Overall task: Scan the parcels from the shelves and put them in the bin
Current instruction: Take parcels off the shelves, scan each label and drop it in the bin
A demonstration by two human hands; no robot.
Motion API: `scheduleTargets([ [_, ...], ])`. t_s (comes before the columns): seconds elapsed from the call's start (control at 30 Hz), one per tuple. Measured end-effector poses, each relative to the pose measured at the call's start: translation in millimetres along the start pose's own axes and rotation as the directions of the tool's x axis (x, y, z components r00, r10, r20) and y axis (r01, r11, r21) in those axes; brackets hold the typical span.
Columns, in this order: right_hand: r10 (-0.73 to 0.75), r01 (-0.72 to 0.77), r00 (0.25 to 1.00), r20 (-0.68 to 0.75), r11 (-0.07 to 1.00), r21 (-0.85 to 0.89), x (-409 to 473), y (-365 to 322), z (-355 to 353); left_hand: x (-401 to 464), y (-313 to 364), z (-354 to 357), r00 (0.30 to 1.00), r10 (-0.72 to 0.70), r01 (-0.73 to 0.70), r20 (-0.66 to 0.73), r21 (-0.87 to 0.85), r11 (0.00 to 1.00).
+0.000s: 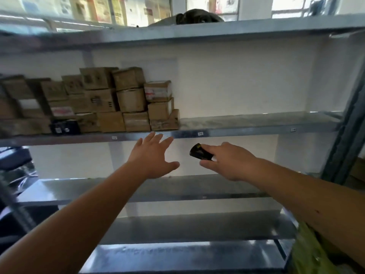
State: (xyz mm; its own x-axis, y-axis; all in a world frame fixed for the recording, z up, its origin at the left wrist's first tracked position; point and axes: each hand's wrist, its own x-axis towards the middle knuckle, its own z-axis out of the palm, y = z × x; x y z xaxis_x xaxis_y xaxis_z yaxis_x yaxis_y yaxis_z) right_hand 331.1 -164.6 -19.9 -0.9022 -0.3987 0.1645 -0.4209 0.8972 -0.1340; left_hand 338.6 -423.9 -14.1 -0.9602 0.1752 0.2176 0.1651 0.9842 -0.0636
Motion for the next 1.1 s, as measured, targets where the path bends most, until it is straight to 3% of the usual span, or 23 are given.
scheduleTargets([
  [0.23,-0.114,0.115,0.992,-0.057,0.993,0.026,78.4,16.7,-26.3,67.5,-32.7,-27.9,0.990,-0.099,0.093,-0.100,-0.064,0.994],
  [0.43,-0.126,0.124,0.990,-0.063,0.992,-0.035,159.0,46.1,-50.3,148.6,-48.8,-49.3,0.983,-0.159,0.150,-0.095,-0.091,0.984],
  [0.63,-0.235,0.237,0.967,-0.093,0.971,0.011,239.5,71.4,-67.8,210.9,-60.8,-66.7,0.956,-0.241,0.189,-0.166,-0.276,0.942],
  [0.87,-0.235,0.237,0.969,-0.080,0.971,0.016,311.9,91.2,-83.9,284.3,-86.1,-78.7,0.931,-0.364,0.348,-0.018,-0.255,0.902],
  [1.1,-0.274,0.279,0.960,-0.063,0.956,0.087,354.5,86.8,-82.0,310.5,-83.2,-83.1,0.908,-0.419,0.402,0.011,-0.305,0.863],
])
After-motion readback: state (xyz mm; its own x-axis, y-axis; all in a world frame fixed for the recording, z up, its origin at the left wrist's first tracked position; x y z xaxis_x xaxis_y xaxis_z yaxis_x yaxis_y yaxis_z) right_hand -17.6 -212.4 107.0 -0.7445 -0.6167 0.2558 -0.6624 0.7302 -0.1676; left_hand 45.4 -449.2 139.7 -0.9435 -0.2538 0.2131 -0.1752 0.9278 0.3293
